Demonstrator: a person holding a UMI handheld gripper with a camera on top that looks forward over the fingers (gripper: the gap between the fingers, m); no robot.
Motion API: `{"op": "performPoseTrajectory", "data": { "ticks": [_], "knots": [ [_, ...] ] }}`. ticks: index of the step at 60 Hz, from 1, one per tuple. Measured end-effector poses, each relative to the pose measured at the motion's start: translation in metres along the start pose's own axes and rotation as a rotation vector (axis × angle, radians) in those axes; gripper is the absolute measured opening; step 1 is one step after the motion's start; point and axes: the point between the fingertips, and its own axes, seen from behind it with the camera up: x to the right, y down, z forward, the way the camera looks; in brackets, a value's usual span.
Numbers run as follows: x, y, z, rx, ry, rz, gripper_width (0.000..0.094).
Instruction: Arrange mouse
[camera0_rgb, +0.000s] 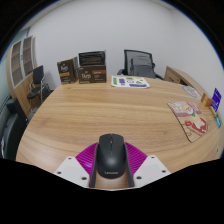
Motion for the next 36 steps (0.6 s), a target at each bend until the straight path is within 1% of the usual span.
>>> {"op": "performPoseTrajectory", "data": {
  "ticks": [6, 7, 11, 18, 24, 28, 32, 36],
  "knots": [
    [0.001, 0.001, -0.001, -0.022, 0.000, 0.013, 0.0406],
    [0.001, 0.001, -0.001, -0.023, 0.002, 0.013, 0.0375],
    [0.002, -0.001, -0.002, -0.018, 0.013, 0.025, 0.0338],
    [-0.004, -0.004, -0.017, -0.032, -0.032, 0.024, 0.0324],
    [0.018, -0.039, -0.041, 0.004, -0.009, 0.008, 0.0324],
    [0.040, -0.073, -0.053, 0.034, -0.004, 0.035, 0.0324],
    [0.075, -0.109, -0.060, 0.072, 0.015, 0.055, 0.0324],
    [0.122, -0.143, -0.061, 0.122, 0.061, 0.077, 0.0324]
  ]
}}
